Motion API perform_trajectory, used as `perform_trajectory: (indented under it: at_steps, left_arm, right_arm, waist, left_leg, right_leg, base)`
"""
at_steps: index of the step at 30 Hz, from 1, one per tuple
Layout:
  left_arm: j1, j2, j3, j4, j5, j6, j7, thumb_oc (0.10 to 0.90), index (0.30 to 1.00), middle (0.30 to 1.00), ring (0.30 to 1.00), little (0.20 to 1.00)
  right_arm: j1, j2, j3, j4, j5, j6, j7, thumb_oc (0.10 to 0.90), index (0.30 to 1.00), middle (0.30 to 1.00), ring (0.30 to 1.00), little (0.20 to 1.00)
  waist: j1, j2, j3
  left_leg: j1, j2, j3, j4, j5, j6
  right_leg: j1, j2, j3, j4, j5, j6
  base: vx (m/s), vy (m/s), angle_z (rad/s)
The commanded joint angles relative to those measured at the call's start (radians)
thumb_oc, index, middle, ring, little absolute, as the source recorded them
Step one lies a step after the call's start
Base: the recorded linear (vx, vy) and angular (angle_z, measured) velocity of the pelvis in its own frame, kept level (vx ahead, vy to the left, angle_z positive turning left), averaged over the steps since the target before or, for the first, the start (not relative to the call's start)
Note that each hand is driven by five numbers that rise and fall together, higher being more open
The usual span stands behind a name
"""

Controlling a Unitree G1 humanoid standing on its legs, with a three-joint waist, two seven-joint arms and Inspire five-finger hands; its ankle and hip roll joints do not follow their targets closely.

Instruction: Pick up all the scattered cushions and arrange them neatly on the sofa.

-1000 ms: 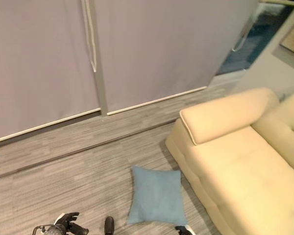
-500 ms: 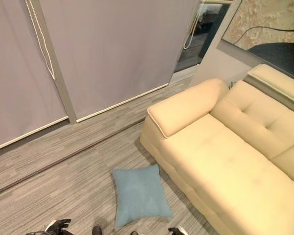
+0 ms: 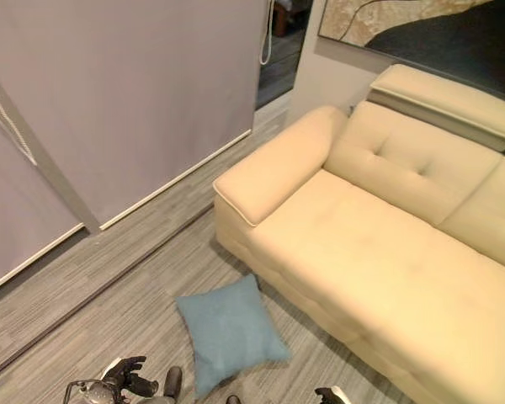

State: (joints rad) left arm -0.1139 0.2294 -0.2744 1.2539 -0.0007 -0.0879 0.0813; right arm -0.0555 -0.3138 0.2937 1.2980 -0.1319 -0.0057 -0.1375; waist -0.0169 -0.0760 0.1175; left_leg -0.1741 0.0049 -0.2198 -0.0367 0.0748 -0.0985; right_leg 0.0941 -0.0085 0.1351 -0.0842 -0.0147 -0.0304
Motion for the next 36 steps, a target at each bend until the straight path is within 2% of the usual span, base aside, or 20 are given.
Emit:
perform_trajectory:
  at_steps: [1,2,7,9,10,12,13,14,18,21,22,23,27,28,29,30,32,34,35,36]
  left_arm:
    - [0.015,0.014,-0.001,0.027,0.009,-0.021,0.016,0.800,0.900,0.900,0.900,0.900]
    - [0.018,0.016,-0.002,0.028,0.024,-0.018,0.015,0.800,0.900,0.900,0.900,0.900]
    - [0.010,0.031,0.001,0.021,0.029,-0.015,0.015,0.800,0.900,0.900,0.900,0.900]
    - [-0.005,0.051,-0.001,0.013,0.028,-0.014,0.018,0.800,0.900,0.900,0.900,0.900]
    - [-0.005,0.058,-0.004,0.011,0.029,-0.015,0.020,0.800,0.900,0.900,0.900,0.900]
    - [-0.006,0.068,-0.002,0.006,0.026,-0.017,0.021,0.800,0.900,0.900,0.900,0.900]
    - [-0.006,0.068,-0.002,0.006,0.026,-0.017,0.021,0.800,0.900,0.900,0.900,0.900]
    - [0.004,0.075,0.011,0.006,0.020,-0.015,0.018,0.800,0.900,0.900,0.900,0.900]
    - [0.024,0.078,0.022,0.011,0.033,-0.013,0.010,0.800,0.900,0.900,0.900,0.900]
    - [0.029,0.073,0.024,0.013,0.041,-0.015,0.007,0.800,0.900,0.900,0.900,0.900]
    - [0.029,0.073,0.024,0.013,0.041,-0.015,0.007,0.800,0.900,0.900,0.900,0.900]
    - [0.031,0.064,0.025,0.012,0.043,-0.015,0.003,0.800,0.900,0.900,0.900,0.900]
    - [0.018,0.047,0.005,-0.004,0.034,-0.018,-0.002,0.800,0.900,0.900,0.900,0.900]
    - [0.012,0.038,-0.012,-0.009,0.037,-0.018,-0.004,0.800,0.900,0.900,0.900,0.900]
    - [0.012,0.038,-0.012,-0.009,0.037,-0.018,-0.004,0.800,0.900,0.900,0.900,0.900]
    - [0.009,0.033,-0.023,-0.007,0.038,-0.017,-0.004,0.800,0.900,0.900,0.900,0.900]
    - [0.009,0.031,-0.026,-0.005,0.038,-0.016,-0.002,0.800,0.900,0.900,0.900,0.900]
    - [0.012,0.027,-0.031,0.004,0.041,-0.011,0.002,0.800,0.900,0.900,0.900,0.900]
    - [0.012,0.027,-0.031,0.004,0.041,-0.011,0.002,0.800,0.900,0.900,0.900,0.900]
    - [0.011,0.026,-0.035,0.006,0.038,-0.011,0.008,0.800,0.900,0.900,0.900,0.900]
  right_arm:
    - [0.013,-0.026,-0.019,0.001,0.023,-0.006,-0.018,0.800,0.900,0.900,0.900,0.900]
    - [0.013,-0.019,-0.023,0.005,0.024,-0.003,-0.019,0.800,0.900,0.900,0.900,0.900]
    - [0.002,0.000,-0.015,-0.001,0.020,0.001,-0.017,0.800,0.900,0.900,0.900,0.900]
    - [-0.027,0.007,0.001,-0.016,0.011,0.000,-0.020,0.800,0.900,0.900,0.900,0.900]
    - [-0.033,0.007,0.003,-0.026,0.011,-0.005,-0.024,0.800,0.900,0.900,0.900,0.900]
    - [-0.033,0.007,0.009,-0.038,0.003,-0.013,-0.027,0.800,0.900,0.900,0.900,0.900]
    - [-0.033,0.007,0.009,-0.038,0.003,-0.013,-0.027,0.800,0.900,0.900,0.900,0.900]
    - [-0.031,0.007,0.019,-0.037,-0.009,-0.017,-0.029,0.800,0.900,0.900,0.900,0.900]
    - [-0.034,0.006,0.037,-0.035,-0.012,-0.028,-0.027,0.800,0.900,0.900,0.900,0.900]
    - [-0.041,0.005,0.045,-0.048,-0.004,-0.034,-0.033,0.800,0.900,0.900,0.900,0.900]
    - [-0.041,0.005,0.045,-0.048,-0.004,-0.034,-0.034,0.800,0.900,0.900,0.900,0.900]
    - [-0.034,0.001,0.040,-0.044,0.005,-0.036,-0.035,0.800,0.900,0.900,0.900,0.900]
    - [-0.035,-0.015,0.035,-0.042,0.008,-0.030,-0.036,0.800,0.900,0.900,0.900,0.900]
    - [-0.036,-0.018,0.035,-0.040,0.008,-0.029,-0.040,0.800,0.900,0.900,0.900,0.900]
    - [-0.037,-0.018,0.035,-0.040,0.008,-0.029,-0.040,0.800,0.900,0.900,0.900,0.900]
    - [-0.030,-0.023,0.032,-0.037,0.008,-0.029,-0.042,0.800,0.900,0.900,0.900,0.900]
    - [-0.026,-0.026,0.034,-0.036,0.003,-0.026,-0.040,0.800,0.900,0.900,0.900,0.900]
    - [-0.020,-0.029,0.031,-0.031,-0.002,-0.022,-0.039,0.800,0.900,0.900,0.900,0.900]
    - [-0.020,-0.029,0.031,-0.031,-0.002,-0.022,-0.040,0.800,0.900,0.900,0.900,0.900]
    - [-0.017,-0.032,0.027,-0.032,-0.002,-0.019,-0.042,0.800,0.900,0.900,0.900,0.900]
  waist:
    - [0.008,0.021,-0.019]
    - [0.002,0.018,-0.026]
    - [0.006,0.008,-0.024]
    - [0.007,0.009,-0.015]
    - [0.013,0.010,-0.014]
    - [0.035,0.014,-0.015]
    - [0.034,0.014,-0.018]
    - [0.048,0.015,-0.028]
    - [0.057,0.003,-0.048]
    - [0.078,-0.009,-0.046]
    - [0.078,-0.009,-0.045]
    - [0.073,-0.009,-0.040]
    - [0.063,0.010,-0.022]
    - [0.062,0.017,-0.010]
    - [0.060,0.018,-0.010]
    - [0.051,0.019,-0.007]
    - [0.046,0.018,-0.006]
    - [0.041,0.015,-0.009]
    - [0.041,0.015,-0.008]
    - [0.043,0.017,-0.006]
  left_leg:
    - [-0.015,0.003,0.029,0.076,-0.043,0.018]
    - [-0.010,0.000,0.061,0.099,-0.053,0.028]
    - [-0.003,-0.011,0.140,0.128,-0.097,0.068]
    - [0.001,-0.008,0.189,0.125,-0.109,0.085]
    - [0.003,-0.003,0.207,0.123,-0.113,0.088]
    - [0.012,0.002,0.245,0.120,-0.125,0.090]
    - [0.009,0.002,0.245,0.119,-0.123,0.090]
    - [0.014,-0.005,0.268,0.116,-0.124,0.093]
    - [0.027,-0.045,0.317,0.090,-0.111,0.105]
    - [0.011,-0.061,0.359,0.091,-0.098,0.104]
    - [0.011,-0.061,0.360,0.092,-0.098,0.103]
    - [-0.006,-0.069,0.358,0.118,-0.100,0.103]
    - [-0.033,-0.075,0.348,0.156,-0.110,0.099]
    - [-0.049,-0.079,0.299,0.175,-0.113,0.091]
    - [-0.050,-0.080,0.297,0.176,-0.113,0.091]
    - [-0.059,-0.071,0.263,0.187,-0.113,0.077]
    - [-0.060,-0.052,0.261,0.190,-0.112,0.072]
    - [-0.066,0.008,0.251,0.183,-0.096,0.061]
    - [-0.066,0.008,0.251,0.183,-0.096,0.061]
    - [-0.076,0.050,0.211,0.169,-0.070,0.043]
  right_leg:
    - [-0.026,0.008,0.025,0.114,-0.112,0.105]
    - [-0.032,-0.023,0.044,0.113,-0.100,0.121]
    - [-0.085,-0.062,0.088,0.156,-0.075,0.152]
    - [-0.159,-0.077,0.081,0.214,-0.042,0.179]
    - [-0.176,-0.089,0.039,0.220,-0.038,0.177]
    - [-0.174,-0.126,-0.139,0.214,-0.055,0.159]
    - [-0.177,-0.126,-0.140,0.212,-0.053,0.159]
    - [-0.161,-0.119,-0.249,0.213,-0.078,0.149]
    - [-0.118,-0.013,-0.256,0.214,-0.118,0.135]
    - [-0.080,0.008,-0.261,0.135,-0.134,0.110]
    - [-0.079,0.008,-0.261,0.133,-0.134,0.110]
    - [-0.075,0.022,-0.209,0.107,-0.124,0.100]
    - [-0.080,0.021,-0.216,0.090,-0.115,0.088]
    - [-0.091,0.021,-0.213,0.096,-0.113,0.084]
    - [-0.092,0.021,-0.214,0.096,-0.113,0.084]
    - [-0.098,0.007,-0.226,0.102,-0.108,0.090]
    - [-0.102,-0.004,-0.231,0.107,-0.103,0.094]
    - [-0.103,-0.025,-0.238,0.107,-0.101,0.100]
    - [-0.102,-0.025,-0.238,0.107,-0.102,0.100]
    - [-0.104,-0.034,-0.231,0.114,-0.108,0.103]
  base:
    - [0.16,0.242,-0.95]
    - [0.15,0.250,-1.00]
    - [0.08,0.225,-0.56]
    - [-0.05,0.228,-0.80]
    - [-0.06,0.273,-1.12]
    - [-0.02,0.175,-1.09]
    - [-0.02,0.142,-0.96]
    - [-0.01,0.124,-0.88]
    - [-0.02,0.124,-0.28]
    - [-0.08,0.027,-0.51]
    - [-0.07,-0.026,-0.53]
    - [-0.03,-0.037,-0.30]
    - [-0.07,-0.007,0.02]
    - [-0.06,0.025,0.27]
    - [-0.05,0.080,0.13]
    - [0.02,0.104,-0.05]
    - [0.02,0.098,-0.01]
    - [0.05,0.119,0.01]
    - [0.08,0.178,-0.08]
    - [0.05,0.101,-0.06]
